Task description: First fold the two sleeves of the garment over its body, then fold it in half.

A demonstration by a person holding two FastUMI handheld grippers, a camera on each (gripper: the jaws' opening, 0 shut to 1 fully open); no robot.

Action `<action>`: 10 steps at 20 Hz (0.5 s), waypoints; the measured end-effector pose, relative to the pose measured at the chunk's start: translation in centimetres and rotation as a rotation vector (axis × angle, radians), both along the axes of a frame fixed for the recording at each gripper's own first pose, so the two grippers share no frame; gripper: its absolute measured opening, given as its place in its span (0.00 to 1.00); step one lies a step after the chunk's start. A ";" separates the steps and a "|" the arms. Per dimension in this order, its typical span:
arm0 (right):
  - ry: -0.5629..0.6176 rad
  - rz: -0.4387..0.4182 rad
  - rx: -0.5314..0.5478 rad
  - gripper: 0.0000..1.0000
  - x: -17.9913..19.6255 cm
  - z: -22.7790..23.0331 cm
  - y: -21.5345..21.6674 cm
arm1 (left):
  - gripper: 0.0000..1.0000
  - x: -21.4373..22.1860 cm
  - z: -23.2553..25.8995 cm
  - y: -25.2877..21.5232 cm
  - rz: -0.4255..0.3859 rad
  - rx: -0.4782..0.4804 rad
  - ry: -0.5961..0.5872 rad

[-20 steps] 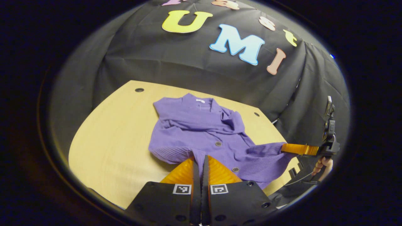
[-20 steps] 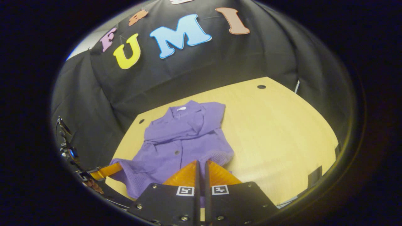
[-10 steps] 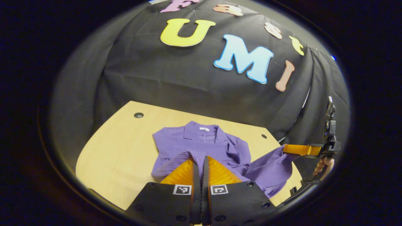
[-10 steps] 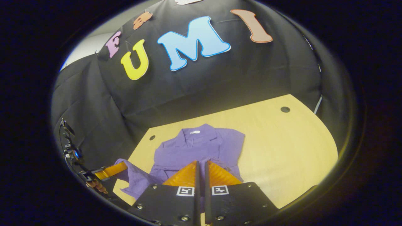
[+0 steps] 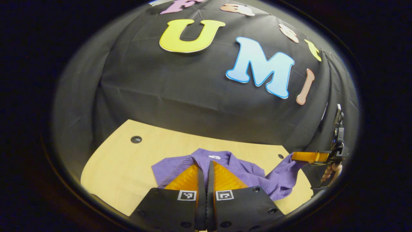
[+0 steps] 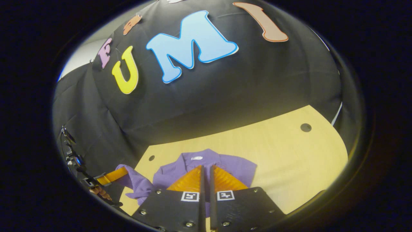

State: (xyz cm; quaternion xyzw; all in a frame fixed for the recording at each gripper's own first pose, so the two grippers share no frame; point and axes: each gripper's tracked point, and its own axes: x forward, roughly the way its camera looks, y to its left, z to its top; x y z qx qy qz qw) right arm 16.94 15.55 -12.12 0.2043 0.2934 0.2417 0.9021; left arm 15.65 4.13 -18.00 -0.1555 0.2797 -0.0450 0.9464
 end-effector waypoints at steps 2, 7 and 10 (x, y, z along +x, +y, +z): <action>-0.003 -0.003 0.000 0.05 2.1 -0.3 0.3 | 0.08 2.3 -0.7 0.0 0.006 0.019 -0.007; 0.015 -0.023 -0.006 0.05 6.9 -2.6 0.9 | 0.07 7.5 -2.4 0.8 0.047 0.044 -0.044; 0.026 -0.039 -0.010 0.05 9.5 -3.7 1.0 | 0.07 10.1 -4.0 1.1 0.052 0.079 -0.038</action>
